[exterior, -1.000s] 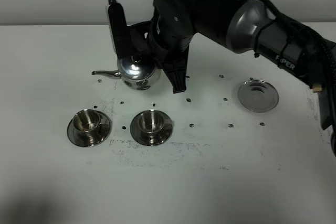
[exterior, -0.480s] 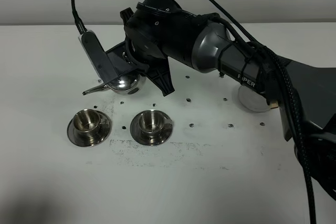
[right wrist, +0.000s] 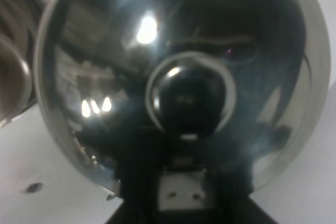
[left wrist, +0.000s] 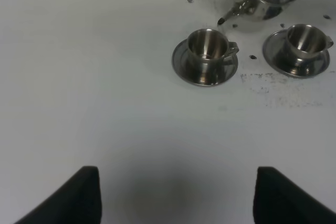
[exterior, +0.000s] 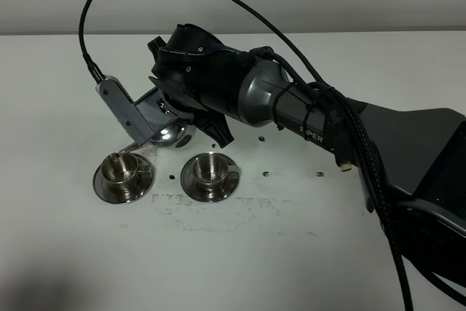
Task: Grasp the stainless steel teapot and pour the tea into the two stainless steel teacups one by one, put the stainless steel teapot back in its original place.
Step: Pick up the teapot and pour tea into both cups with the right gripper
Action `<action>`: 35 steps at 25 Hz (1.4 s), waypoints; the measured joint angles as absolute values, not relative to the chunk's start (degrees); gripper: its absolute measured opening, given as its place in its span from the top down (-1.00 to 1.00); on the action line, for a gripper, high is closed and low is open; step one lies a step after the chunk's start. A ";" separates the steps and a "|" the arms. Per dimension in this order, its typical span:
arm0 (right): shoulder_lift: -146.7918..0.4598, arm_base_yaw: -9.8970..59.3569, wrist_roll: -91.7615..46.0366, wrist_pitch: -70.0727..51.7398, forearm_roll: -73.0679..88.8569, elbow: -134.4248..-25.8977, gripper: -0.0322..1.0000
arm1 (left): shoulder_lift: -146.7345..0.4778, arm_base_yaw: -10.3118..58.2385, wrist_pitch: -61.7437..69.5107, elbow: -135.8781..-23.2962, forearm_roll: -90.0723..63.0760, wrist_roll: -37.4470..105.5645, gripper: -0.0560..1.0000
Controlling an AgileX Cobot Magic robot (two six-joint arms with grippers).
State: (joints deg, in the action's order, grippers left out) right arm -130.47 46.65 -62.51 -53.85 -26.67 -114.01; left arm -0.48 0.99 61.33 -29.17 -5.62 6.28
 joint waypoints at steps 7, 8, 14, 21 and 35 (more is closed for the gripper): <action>-132.42 47.60 -60.70 -53.04 -30.88 -114.13 0.59 | -0.48 0.99 61.33 -29.17 -5.62 6.28 -0.21; -132.72 47.68 -60.51 -52.99 -31.23 -114.13 0.59 | -0.48 0.99 61.33 -29.17 -5.62 6.28 -0.21; -133.51 48.53 -59.73 -52.84 -34.65 -114.13 0.59 | -0.48 0.99 61.33 -29.17 -5.62 6.28 -0.21; -133.51 49.40 -59.29 -52.23 -39.63 -114.13 0.59 | -0.48 0.99 61.33 -29.17 -5.62 6.28 -0.21; -133.51 51.32 -59.22 -51.23 -44.70 -114.51 0.59 | -0.48 0.99 61.33 -29.17 -5.62 6.22 -0.21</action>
